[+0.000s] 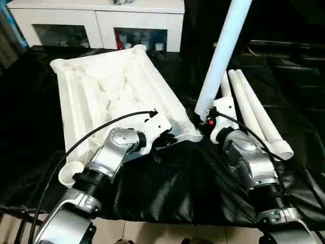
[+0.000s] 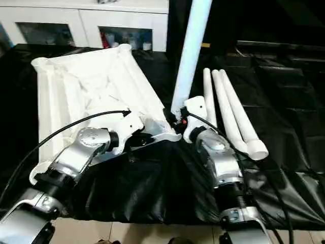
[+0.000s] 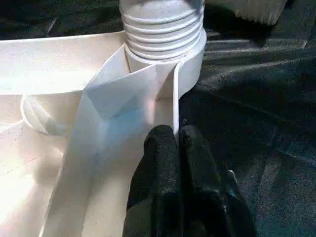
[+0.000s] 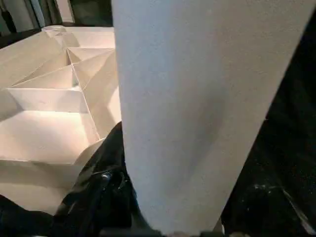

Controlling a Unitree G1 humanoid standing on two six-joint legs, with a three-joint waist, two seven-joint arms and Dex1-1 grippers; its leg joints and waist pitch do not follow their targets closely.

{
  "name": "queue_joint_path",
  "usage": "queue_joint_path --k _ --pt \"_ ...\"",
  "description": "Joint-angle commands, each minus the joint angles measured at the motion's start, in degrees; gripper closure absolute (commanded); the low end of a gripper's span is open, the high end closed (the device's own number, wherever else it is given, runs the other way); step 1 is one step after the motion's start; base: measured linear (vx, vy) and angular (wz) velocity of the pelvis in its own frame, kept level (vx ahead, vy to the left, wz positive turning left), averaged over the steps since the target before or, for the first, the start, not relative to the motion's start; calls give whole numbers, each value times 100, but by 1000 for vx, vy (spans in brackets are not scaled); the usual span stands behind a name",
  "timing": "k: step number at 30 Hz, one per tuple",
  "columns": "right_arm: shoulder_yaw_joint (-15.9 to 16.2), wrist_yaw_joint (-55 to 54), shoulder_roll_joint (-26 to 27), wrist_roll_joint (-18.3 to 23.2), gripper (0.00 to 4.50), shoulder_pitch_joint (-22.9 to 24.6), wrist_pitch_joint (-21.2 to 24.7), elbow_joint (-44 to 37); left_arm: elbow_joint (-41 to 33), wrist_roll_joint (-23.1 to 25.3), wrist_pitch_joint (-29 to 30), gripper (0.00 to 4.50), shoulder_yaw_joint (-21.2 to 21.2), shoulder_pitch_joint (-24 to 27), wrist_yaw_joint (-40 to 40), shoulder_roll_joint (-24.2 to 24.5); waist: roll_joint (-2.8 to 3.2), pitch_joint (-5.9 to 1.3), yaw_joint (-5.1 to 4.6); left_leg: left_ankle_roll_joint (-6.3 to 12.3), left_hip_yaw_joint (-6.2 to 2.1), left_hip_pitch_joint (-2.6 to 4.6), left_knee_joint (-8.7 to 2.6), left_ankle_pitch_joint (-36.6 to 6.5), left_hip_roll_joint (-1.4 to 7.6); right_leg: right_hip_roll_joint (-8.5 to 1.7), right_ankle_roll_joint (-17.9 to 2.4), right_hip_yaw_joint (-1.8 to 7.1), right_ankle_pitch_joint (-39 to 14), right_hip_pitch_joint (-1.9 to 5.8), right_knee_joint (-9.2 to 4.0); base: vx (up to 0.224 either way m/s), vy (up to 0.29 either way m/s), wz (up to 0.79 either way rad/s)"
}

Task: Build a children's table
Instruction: Insert table leg to table base

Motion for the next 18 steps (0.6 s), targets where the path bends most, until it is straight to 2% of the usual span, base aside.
queue_joint_path --k 1,2,3,4,6,8,9,10,13,14,18 --pt "70 -31 28 -70 226 326 337 689 -171 -22 -119 450 -241 132 -356 14 41 -225 56 41 -228 9 -427 -1782 436 -495 -1316 264 -1521 116 -442 0 0 0" --pt "45 36 34 -26 226 345 300 651 -189 -22 -200 450 -258 151 -423 48 46 -231 57 76 -227 0 -422 -1699 436 -501 -1347 266 -1404 128 -428 0 0 0" --pt "16 87 28 -4 205 355 235 621 -220 -50 -236 450 -265 176 -492 88 50 -240 59 93 -222 6 -415 -1648 437 -502 -1376 269 -1327 131 -424 0 0 0" --pt "0 118 -5 -10 185 349 177 619 -250 -90 -274 450 -273 199 -583 130 52 -264 72 146 -214 -14 -393 -1394 442 -498 -1465 265 -880 163 -373 0 0 0" --pt "-25 146 -47 -9 180 328 160 634 -300 -128 -313 450 -294 232 -698 179 68 -283 80 201 -201 -3 -371 -1162 437 -487 -1570 255 -506 165 -342 0 0 0" --pt "-41 149 -75 -33 156 310 112 656 -354 -153 -321 450 -310 263 -773 214 70 -331 105 392 -176 -21 -303 -646 425 -480 -1749 247 442 210 -236 0 0 0" --pt "-42 219 -101 -29 144 309 26 636 -390 -174 -338 450 -317 285 -823 235 72 -343 114 449 -177 -27 -289 -511 426 -481 -1780 243 676 220 -209 0 0 0" --pt "-36 300 -121 -19 138 312 -74 610 -414 -192 -354 450 -324 300 -861 254 78 -358 123 596 -166 -35 -254 -290 421 -474 -1872 227 1133 220 -167 0 0 0" --pt "-27 470 -160 43 127 346 -136 486 -441 -226 -431 450 -341 319 -957 298 75 -347 150 689 -158 -43 -245 -377 423 -485 -1905 220 1071 233 -171 0 0 0" --pt "-3 646 -221 69 105 410 -163 333 -434 -234 -546 450 -352 325 -1059 358 74 -346 177 695 -156 -27 -245 -430 434 -486 -1889 219 930 229 -184 0 0 0" --pt "160 1167 -499 66 99 625 -250 -37 -346 -244 -778 450 -379 303 -1347 547 83 -333 236 644 -157 -18 -243 -519 444 -484 -1837 217 599 227 -187 0 0 0"
